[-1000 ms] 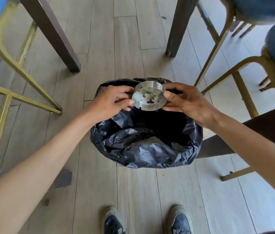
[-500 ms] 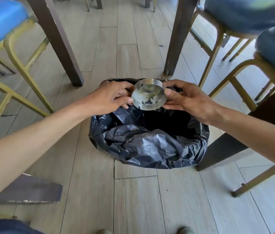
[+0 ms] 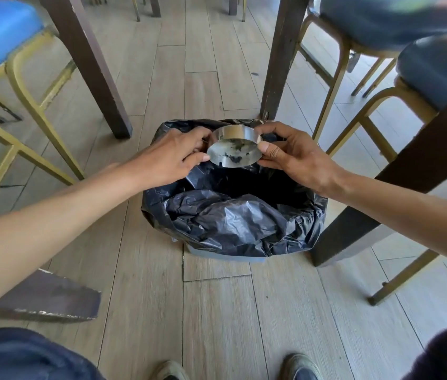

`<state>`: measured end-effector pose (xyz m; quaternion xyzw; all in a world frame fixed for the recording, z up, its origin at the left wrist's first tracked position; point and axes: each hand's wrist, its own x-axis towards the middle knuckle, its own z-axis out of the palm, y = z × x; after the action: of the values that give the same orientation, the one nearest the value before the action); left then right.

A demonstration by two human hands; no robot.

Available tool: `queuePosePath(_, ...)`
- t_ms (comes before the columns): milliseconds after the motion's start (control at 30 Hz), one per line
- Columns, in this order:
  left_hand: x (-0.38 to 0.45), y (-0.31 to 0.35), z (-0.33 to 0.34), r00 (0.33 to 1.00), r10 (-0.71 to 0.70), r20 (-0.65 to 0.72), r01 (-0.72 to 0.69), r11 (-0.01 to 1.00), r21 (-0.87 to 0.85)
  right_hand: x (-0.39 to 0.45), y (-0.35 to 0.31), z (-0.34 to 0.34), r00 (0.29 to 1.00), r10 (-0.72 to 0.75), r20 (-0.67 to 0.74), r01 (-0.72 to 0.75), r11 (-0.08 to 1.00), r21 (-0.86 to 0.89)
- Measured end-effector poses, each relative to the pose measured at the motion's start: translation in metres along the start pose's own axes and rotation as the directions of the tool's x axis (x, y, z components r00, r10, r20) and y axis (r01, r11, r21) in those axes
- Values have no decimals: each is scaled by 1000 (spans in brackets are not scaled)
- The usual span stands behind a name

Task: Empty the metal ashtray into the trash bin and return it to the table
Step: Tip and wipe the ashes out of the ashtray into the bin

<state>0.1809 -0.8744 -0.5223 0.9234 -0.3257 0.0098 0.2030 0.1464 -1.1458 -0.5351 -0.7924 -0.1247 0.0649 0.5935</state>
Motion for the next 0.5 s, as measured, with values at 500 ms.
queuePosePath(500, 2, -4, -1, 994, -42, 103, 59, 984, -169, 5, 3, -1, 1000, 13, 12, -12, 997, -80)
